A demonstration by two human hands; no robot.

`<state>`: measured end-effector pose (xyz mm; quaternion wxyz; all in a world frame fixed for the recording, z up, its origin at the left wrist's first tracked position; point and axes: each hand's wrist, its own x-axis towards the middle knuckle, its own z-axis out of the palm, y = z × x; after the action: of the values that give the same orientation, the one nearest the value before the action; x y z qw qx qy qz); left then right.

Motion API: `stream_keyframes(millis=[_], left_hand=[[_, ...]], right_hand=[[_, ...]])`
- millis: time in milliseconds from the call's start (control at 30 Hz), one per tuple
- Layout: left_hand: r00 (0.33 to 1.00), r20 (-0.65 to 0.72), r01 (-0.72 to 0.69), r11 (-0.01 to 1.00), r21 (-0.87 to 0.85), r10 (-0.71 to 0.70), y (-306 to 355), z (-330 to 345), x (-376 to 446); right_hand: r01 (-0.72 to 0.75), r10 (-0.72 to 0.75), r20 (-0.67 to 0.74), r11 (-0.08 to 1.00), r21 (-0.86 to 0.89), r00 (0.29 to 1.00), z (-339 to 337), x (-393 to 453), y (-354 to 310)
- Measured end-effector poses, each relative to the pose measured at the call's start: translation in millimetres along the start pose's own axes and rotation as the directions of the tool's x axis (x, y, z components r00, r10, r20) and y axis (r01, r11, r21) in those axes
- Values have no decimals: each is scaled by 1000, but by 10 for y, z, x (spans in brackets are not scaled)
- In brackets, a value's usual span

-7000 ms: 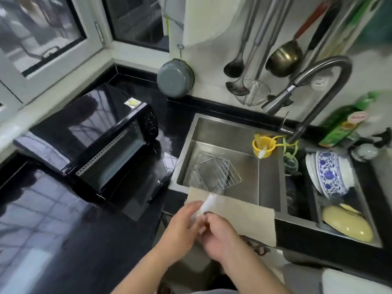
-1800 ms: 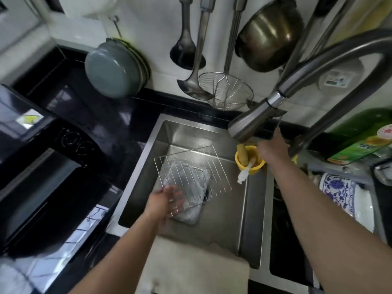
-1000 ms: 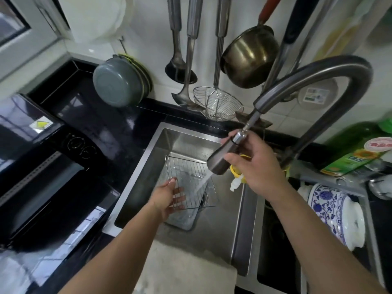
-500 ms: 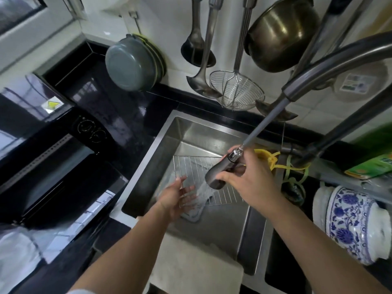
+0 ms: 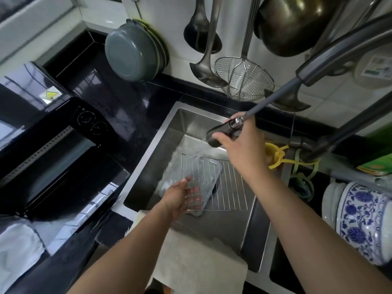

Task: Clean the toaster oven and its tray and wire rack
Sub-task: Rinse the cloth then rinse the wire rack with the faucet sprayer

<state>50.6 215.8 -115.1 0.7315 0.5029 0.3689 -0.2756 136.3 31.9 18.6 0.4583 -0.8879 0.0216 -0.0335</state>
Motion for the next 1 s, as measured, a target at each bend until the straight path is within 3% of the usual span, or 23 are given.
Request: stream_keyframes(millis=[167,333,500,633,733,867,1000], left_hand=[[1000,0,-27,999,-41,27,67,-19,45],[999,-15,-52,997,-63,51,123,-128,9],[1000,-12,-29,999,-23,29,66,-217,-52],[999,-6,-33,999,-33,32,44,-161,-71],[998,-16,-53,997,-53,53,63,-139,-57],[998,-15,-61,996,-59,60,113,-220,-71],[998,-31,-57,997,-51,55,115,-358,-142]], right_hand=[[-44,54,120,996,-81,991,-144,-403,62],[-86,108,69,961,-261,992,-398,-423,236],[-53,56,19,986,-159,998,-205,24,74],[-43,50,88,997,-70,995,-112,-143,-26],[-49,78,157,982,-181,985,-284,-446,78],[-70,112,103,938,-340,988,-552,-460,255],[-44,54,22,943,-330,998,-555,-132,250]])
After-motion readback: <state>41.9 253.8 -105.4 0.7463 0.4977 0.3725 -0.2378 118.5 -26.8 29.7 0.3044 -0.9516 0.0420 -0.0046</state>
